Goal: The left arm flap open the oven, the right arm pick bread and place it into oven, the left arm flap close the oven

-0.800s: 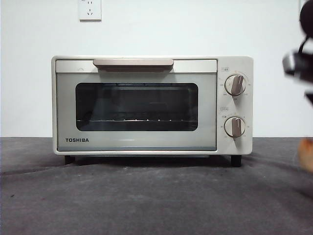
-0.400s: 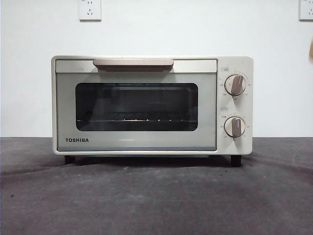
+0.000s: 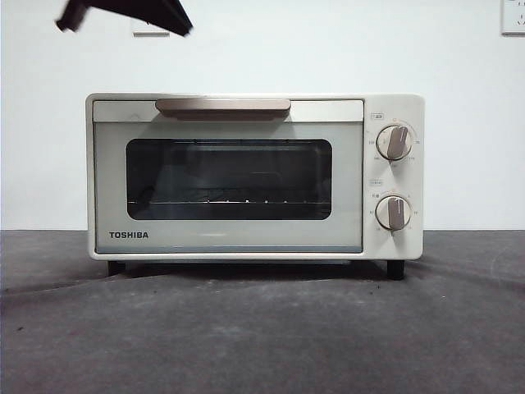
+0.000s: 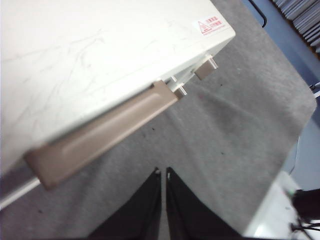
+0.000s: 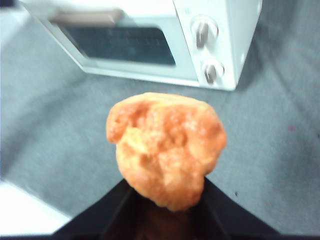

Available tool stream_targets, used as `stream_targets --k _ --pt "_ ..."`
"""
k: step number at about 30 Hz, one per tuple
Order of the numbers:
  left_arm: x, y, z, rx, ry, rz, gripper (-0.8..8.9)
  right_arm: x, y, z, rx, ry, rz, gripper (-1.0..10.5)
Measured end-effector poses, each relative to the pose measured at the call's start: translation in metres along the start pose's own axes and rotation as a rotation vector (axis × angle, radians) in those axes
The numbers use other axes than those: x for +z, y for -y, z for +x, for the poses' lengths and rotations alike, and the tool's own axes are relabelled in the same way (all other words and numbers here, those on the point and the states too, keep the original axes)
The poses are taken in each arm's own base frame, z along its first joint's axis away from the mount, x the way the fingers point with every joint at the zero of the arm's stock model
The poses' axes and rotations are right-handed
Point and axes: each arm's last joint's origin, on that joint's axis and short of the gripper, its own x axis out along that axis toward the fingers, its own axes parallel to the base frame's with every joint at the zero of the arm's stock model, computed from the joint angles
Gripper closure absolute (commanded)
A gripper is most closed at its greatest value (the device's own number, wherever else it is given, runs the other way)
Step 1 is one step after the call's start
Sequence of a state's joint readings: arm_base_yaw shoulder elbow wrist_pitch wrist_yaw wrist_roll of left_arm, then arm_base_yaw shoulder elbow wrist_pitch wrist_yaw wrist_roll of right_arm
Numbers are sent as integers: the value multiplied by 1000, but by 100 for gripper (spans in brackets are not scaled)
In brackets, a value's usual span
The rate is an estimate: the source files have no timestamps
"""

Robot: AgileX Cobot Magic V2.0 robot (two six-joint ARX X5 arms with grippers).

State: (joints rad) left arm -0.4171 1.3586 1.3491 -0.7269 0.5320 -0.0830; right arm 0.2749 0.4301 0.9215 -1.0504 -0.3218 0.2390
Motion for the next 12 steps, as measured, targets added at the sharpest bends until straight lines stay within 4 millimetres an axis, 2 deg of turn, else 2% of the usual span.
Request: stream_targets --k 5,12 --pt "7 0 14 49 3 98 798 -6 -3 -10 31 44 12 819" --pt "8 -2 31 106 -12 193 798 -7 -4 -12 56 43 35 819"
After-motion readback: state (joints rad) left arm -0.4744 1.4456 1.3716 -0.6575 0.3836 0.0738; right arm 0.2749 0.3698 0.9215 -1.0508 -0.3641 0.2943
